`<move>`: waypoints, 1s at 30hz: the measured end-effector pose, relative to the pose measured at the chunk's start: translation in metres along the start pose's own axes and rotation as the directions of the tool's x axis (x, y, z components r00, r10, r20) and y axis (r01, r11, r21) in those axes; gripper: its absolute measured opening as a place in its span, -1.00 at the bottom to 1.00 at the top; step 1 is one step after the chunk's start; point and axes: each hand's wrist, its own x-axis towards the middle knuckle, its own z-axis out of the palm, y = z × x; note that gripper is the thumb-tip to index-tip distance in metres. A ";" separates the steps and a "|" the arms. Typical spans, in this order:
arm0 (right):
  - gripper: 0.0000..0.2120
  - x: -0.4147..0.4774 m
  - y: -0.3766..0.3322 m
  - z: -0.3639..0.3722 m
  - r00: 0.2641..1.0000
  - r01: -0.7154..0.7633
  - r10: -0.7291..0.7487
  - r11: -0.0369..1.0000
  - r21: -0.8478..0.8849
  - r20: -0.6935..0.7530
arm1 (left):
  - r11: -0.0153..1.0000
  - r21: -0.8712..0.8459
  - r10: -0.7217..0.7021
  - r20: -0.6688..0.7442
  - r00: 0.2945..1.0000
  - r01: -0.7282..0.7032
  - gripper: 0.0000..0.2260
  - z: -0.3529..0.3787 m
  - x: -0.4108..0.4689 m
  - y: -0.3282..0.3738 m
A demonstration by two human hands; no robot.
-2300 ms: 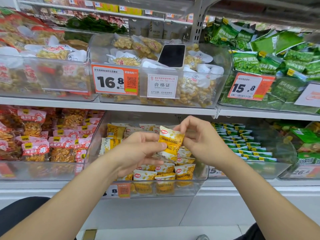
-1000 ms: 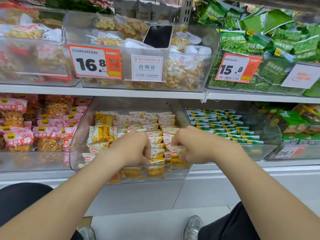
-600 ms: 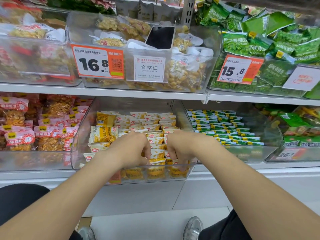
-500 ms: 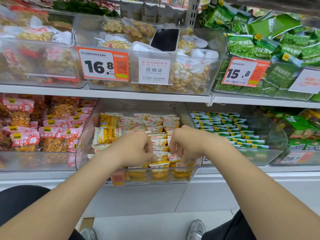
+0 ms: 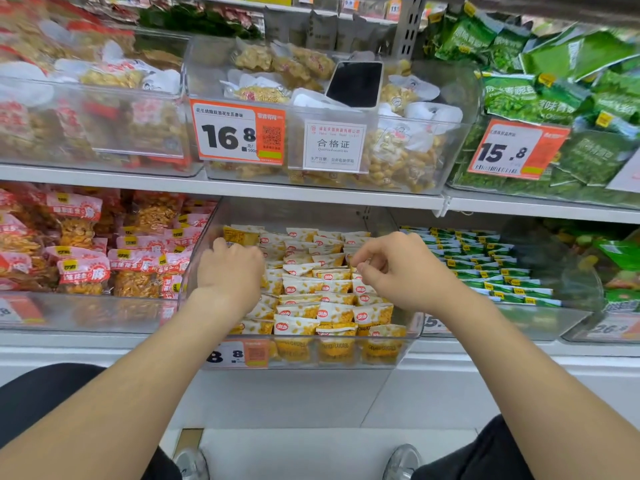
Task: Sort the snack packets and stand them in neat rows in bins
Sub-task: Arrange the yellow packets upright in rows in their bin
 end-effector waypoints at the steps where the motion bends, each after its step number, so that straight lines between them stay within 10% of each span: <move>1: -0.85 0.000 0.000 0.000 1.000 -0.001 0.001 1.000 -0.002 0.008 | 1.000 0.017 -0.010 -0.017 1.000 0.010 -0.72 -0.002 -0.001 -0.001; 6: -0.84 0.000 -0.001 0.004 1.000 0.003 -0.003 1.000 0.006 -0.013 | 0.978 -0.197 0.025 -0.202 0.979 -0.065 -0.69 -0.002 0.000 -0.002; 9: -0.83 0.001 -0.005 0.005 1.000 0.008 -0.004 0.987 0.162 -0.022 | 0.720 -0.638 0.076 -0.317 0.945 -0.272 -0.65 -0.005 -0.006 0.011; 15: -0.71 -0.004 -0.016 0.003 0.983 -0.160 0.076 0.802 0.575 0.168 | 0.477 -0.728 0.185 -0.464 0.866 -0.492 -0.62 -0.016 -0.029 0.037; 24: -0.78 -0.009 -0.008 -0.009 0.974 -0.170 0.026 0.743 0.647 0.226 | 0.095 -0.989 0.362 -0.072 0.929 -0.114 -0.71 -0.034 -0.032 0.027; 27: -0.79 -0.012 -0.004 -0.012 0.965 -0.130 -0.042 0.780 0.613 0.257 | 0.147 -0.982 0.324 -0.065 0.944 -0.118 -0.68 -0.032 -0.035 0.030; 30: -0.92 -0.007 0.009 -0.007 0.988 -0.073 0.020 0.932 0.354 0.151 | 0.500 -0.823 0.321 -0.111 0.940 -0.268 -0.68 -0.017 -0.032 0.032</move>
